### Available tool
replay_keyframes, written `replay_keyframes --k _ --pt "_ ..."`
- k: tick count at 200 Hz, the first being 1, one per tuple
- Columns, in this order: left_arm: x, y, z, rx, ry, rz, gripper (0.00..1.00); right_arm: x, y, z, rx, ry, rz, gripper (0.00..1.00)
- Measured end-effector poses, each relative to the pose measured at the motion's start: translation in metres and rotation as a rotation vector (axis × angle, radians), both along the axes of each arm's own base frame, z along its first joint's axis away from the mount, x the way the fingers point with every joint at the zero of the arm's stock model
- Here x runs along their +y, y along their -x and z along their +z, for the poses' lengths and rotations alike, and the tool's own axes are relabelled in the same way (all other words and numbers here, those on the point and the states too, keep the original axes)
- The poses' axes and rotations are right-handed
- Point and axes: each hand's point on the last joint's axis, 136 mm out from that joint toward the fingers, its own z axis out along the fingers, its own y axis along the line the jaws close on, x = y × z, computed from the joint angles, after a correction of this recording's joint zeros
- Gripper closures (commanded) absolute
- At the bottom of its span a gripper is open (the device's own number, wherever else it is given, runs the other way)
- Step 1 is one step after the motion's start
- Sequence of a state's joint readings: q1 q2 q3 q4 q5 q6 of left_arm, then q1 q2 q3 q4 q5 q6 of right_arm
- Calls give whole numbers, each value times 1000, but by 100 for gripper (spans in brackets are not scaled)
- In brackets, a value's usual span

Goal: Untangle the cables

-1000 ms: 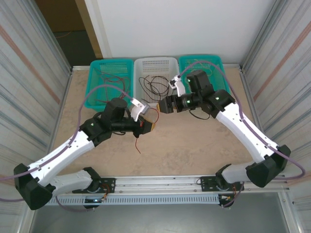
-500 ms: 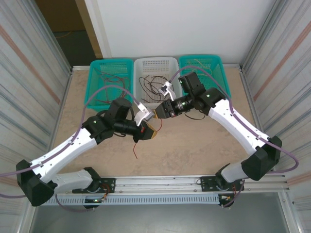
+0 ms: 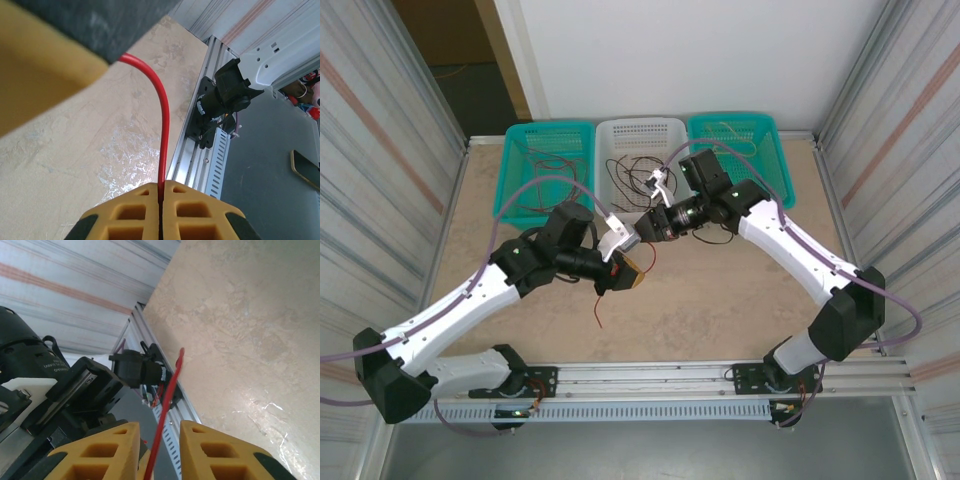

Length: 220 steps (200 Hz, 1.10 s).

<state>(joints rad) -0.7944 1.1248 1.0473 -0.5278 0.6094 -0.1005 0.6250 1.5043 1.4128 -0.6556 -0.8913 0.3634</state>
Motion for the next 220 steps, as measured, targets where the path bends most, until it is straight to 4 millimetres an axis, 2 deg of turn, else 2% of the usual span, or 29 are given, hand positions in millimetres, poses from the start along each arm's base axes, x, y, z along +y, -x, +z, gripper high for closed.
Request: replay_keyframes --k 19,41,60,102,126,150,184,220 --pt "0 0 0 -1 -1 2 100 2 1 0 0 -4 2 100" --pt "0 -1 0 -4 -3 7 100 1 -4 -2 -6 -17 -18 100" --pt "-1 -6 3 -20 14 29 100 -8 -14 -3 -3 -42 -88 100" --pt "-6 -31 8 -50 129 186 100 -49 -45 8 -58 -161 -437 100" --pt "-19 -34 -1 -14 164 271 100 -63 -48 15 -111 -233 -670 100" --pt "-32 -35 -3 7 171 353 100 -69 -45 23 -147 -291 -845 100" --pt "-14 -66 -6 65 247 624 100 -72 -36 41 -196 -339 -1002 100" --pt "9 -77 3 130 386 793 100 -75 -31 28 -215 -292 -1088 100"
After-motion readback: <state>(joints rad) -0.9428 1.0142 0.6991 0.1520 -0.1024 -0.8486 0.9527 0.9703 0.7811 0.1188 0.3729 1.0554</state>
